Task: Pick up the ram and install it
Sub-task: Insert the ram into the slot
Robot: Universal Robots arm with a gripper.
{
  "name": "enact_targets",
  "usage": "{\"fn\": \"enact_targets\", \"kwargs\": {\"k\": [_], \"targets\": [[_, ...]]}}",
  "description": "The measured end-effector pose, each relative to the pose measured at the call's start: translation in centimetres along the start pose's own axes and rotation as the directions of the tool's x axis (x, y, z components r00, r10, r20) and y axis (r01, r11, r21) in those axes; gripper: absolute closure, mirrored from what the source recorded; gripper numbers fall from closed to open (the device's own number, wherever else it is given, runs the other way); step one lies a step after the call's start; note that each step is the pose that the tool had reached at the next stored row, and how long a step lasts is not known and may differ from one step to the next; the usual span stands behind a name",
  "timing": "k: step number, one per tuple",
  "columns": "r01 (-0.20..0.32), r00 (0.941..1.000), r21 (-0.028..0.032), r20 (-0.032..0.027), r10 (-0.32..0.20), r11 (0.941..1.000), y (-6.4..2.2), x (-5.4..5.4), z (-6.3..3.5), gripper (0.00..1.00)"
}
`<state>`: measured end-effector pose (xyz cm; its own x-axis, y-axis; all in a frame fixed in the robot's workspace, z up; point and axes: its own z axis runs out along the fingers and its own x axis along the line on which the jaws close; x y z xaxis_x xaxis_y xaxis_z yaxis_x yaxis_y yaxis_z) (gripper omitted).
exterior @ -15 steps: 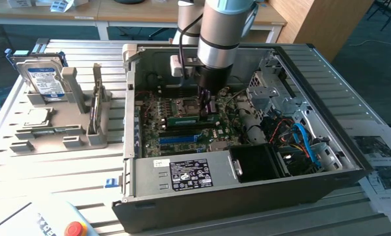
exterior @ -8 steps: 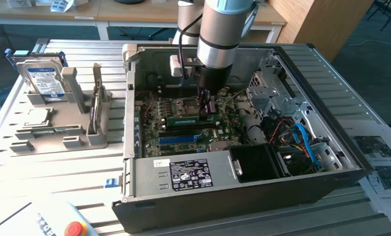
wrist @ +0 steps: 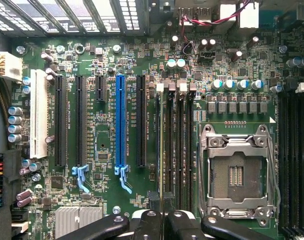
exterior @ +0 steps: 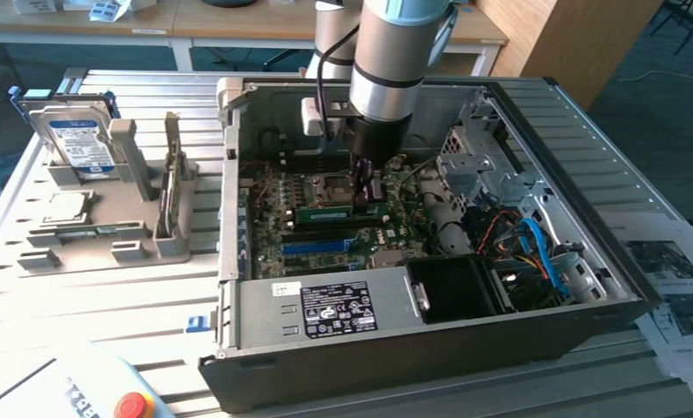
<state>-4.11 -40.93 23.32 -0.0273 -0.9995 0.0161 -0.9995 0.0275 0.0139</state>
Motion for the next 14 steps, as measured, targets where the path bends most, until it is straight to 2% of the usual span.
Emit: {"fn": "enact_targets", "kwargs": {"k": [4,9,14], "targets": [[0.000,1.0000,-0.0006,0.0002,0.000,1.0000,-0.01,0.00,0.00,0.88],[0.000,1.0000,-0.0100,-0.0001,0.000,0.9999,-0.07,0.06,0.00,0.88],[0.000,1.0000,-0.0104,-0.0001,0.000,0.9999,-0.07,0.07,0.02,0.88]]}}
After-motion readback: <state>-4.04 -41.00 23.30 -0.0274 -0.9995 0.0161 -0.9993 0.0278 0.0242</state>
